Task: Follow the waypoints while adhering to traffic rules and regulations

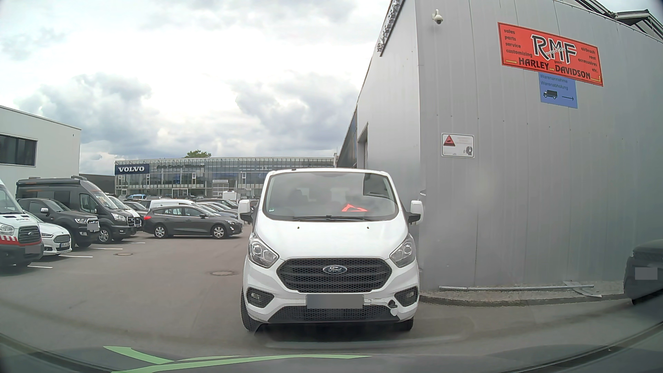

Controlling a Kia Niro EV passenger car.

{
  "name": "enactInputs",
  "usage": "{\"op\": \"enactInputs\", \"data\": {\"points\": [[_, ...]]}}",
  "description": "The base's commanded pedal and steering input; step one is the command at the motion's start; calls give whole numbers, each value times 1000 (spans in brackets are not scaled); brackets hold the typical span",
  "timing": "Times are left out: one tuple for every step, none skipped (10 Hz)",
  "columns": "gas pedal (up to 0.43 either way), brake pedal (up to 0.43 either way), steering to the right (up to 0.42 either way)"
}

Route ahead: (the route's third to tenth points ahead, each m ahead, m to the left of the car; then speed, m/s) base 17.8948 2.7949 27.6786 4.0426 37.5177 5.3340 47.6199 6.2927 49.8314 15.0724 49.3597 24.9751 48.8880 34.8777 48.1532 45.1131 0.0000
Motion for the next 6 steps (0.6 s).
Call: {"op": "enactInputs", "data": {"points": [[0,457,-462],[0,457,-462],[0,457,-462],[0,457,-462],[0,457,-462],[0,457,-462]]}}
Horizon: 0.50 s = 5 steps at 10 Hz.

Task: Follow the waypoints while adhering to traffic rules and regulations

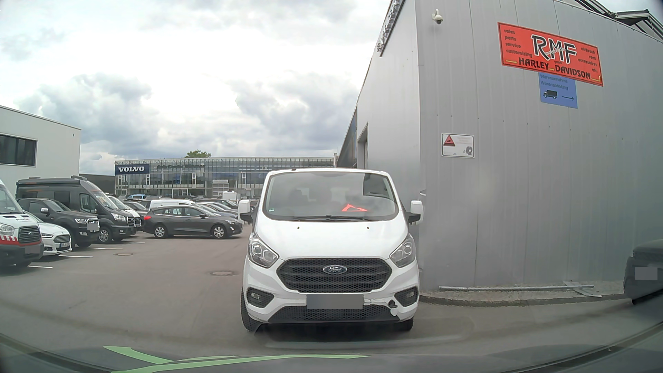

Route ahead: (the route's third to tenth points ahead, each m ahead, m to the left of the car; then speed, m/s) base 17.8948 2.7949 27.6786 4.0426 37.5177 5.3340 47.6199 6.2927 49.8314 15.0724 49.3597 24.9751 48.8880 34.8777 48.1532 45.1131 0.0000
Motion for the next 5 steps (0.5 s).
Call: {"op": "enactInputs", "data": {"points": [[0,457,-463],[0,457,-463],[0,457,-462],[0,457,-462],[0,457,-462]]}}
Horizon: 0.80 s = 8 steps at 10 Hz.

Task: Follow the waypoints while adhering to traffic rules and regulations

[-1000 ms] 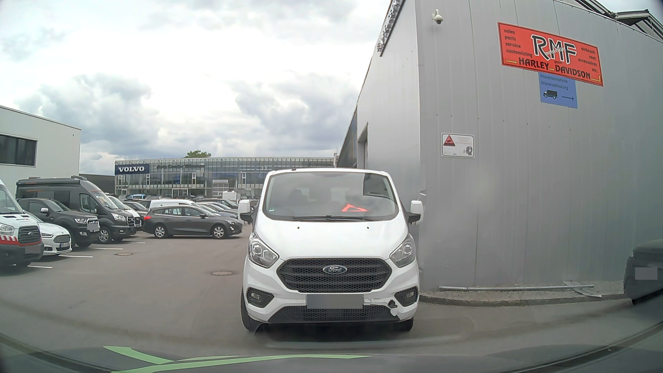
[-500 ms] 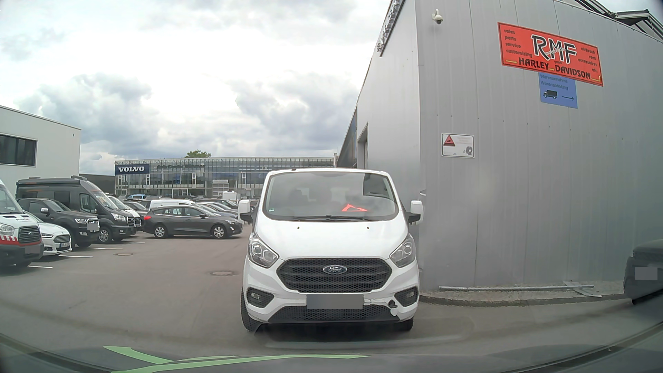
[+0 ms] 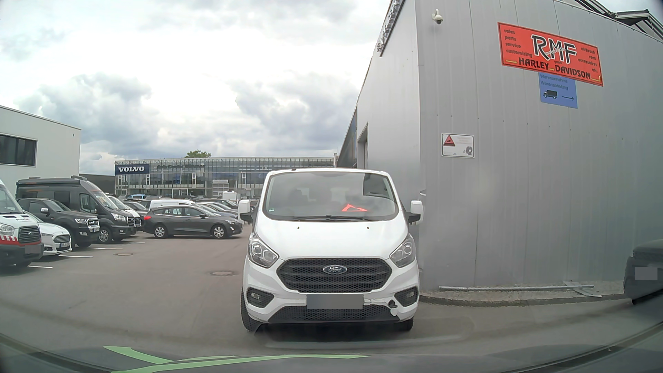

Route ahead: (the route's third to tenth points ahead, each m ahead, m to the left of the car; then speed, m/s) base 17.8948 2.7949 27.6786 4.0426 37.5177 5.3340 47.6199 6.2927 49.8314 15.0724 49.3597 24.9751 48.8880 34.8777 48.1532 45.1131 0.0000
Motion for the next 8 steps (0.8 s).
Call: {"op": "enactInputs", "data": {"points": [[0,457,-462],[0,457,-462],[0,457,-462],[0,457,-462],[0,457,-462],[0,457,-462],[0,457,-463],[0,457,-462]]}}
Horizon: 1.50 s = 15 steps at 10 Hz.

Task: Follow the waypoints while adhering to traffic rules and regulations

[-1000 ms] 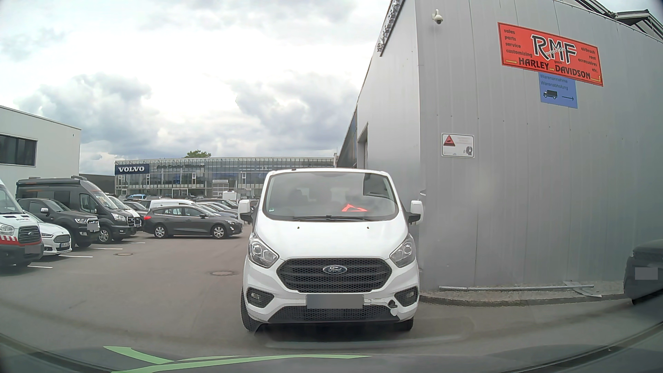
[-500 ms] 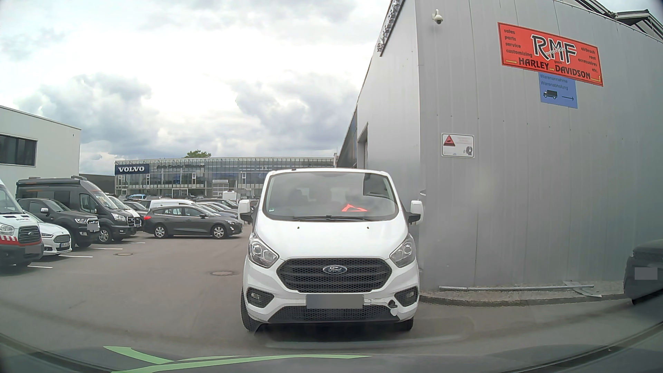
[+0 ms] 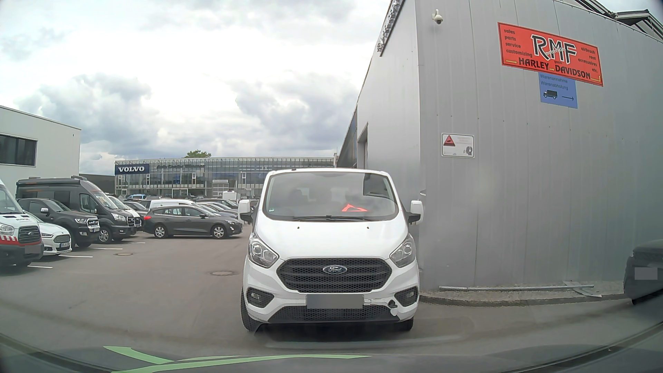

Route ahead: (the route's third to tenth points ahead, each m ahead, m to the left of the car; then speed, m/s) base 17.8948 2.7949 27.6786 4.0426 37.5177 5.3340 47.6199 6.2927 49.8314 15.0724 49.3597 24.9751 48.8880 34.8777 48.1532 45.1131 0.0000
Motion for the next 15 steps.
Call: {"op": "enactInputs", "data": {"points": [[0,457,-463],[0,457,-462],[0,457,-462],[0,457,-463],[0,457,-462],[0,457,-462],[0,457,-462],[0,457,-462],[0,457,-462],[0,457,-462],[0,457,-462],[0,457,-462],[0,457,-462],[0,457,-462],[0,457,-462]]}}
